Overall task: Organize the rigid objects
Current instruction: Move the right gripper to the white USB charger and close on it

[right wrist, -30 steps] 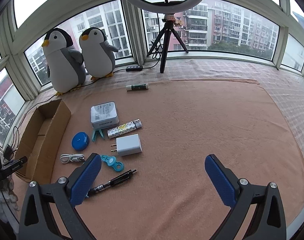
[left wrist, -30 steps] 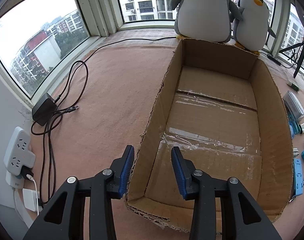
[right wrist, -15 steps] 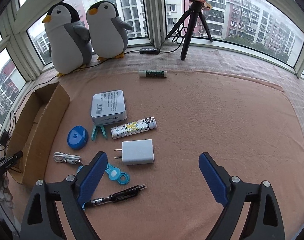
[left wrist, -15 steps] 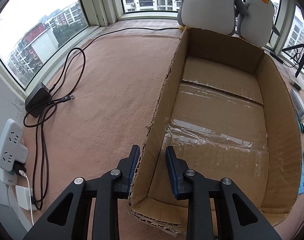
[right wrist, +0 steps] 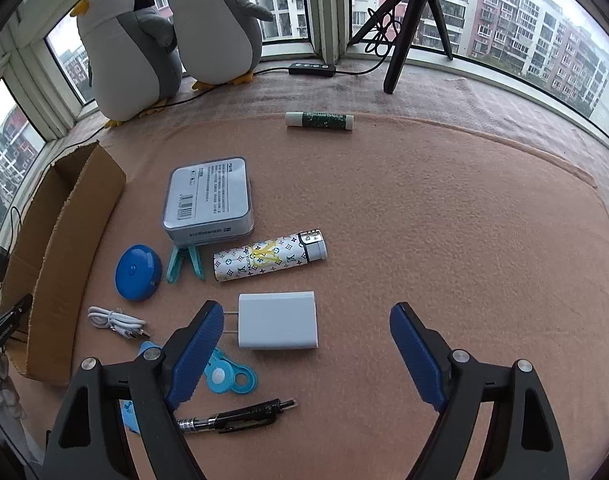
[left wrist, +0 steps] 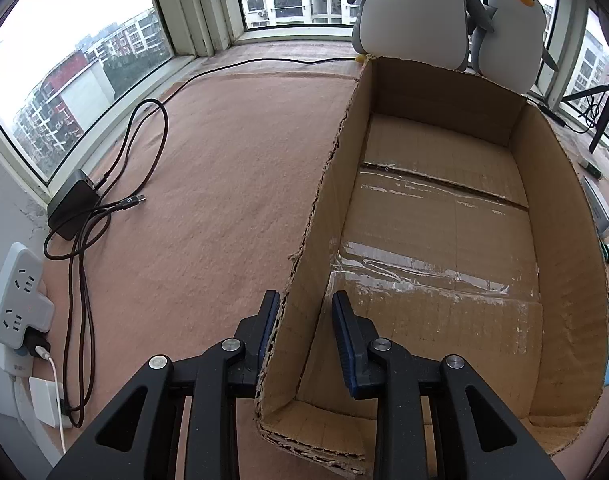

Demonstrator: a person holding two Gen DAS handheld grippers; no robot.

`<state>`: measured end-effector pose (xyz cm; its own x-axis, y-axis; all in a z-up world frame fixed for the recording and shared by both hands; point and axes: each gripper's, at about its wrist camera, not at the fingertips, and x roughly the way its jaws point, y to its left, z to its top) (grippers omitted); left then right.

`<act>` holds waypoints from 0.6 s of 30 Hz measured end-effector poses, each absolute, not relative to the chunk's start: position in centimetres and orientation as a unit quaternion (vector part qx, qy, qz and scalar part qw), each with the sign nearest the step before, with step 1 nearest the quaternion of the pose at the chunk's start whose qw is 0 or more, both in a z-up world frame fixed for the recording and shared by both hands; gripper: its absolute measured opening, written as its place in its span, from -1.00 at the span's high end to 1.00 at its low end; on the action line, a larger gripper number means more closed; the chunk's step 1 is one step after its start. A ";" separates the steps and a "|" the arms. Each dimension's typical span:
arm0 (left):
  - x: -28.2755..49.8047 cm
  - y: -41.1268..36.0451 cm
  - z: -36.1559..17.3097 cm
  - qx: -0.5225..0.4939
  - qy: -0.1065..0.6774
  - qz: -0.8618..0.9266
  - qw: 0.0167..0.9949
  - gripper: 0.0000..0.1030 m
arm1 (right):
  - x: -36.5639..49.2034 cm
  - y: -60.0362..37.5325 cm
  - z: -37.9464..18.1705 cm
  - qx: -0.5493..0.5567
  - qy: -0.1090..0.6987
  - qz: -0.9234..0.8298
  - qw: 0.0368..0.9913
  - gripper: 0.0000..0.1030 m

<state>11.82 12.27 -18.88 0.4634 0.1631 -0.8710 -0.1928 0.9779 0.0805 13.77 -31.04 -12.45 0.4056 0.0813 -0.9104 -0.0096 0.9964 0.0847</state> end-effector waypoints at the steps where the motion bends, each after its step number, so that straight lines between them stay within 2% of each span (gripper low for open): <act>1: 11.8 12.2 -18.9 -0.014 0.507 0.105 0.855 0.43 | 13.9 -30.9 -12.6 0.028 0.547 0.026 0.836 -0.60; 6: 11.9 12.1 -18.9 -0.012 0.507 0.108 0.855 0.43 | 14.1 -30.2 -13.5 0.001 0.559 0.028 0.828 -0.48; 13: 11.8 12.1 -18.8 -0.011 0.507 0.108 0.855 0.43 | 14.5 -29.5 -14.1 -0.021 0.567 0.031 0.823 -0.44; 15: 11.8 12.1 -18.8 -0.012 0.507 0.108 0.855 0.43 | 14.6 -29.3 -14.1 -0.031 0.568 0.031 0.822 -0.30; 18: 11.8 12.1 -18.8 -0.011 0.506 0.108 0.856 0.43 | 14.7 -29.0 -14.2 -0.034 0.571 0.035 0.820 -0.25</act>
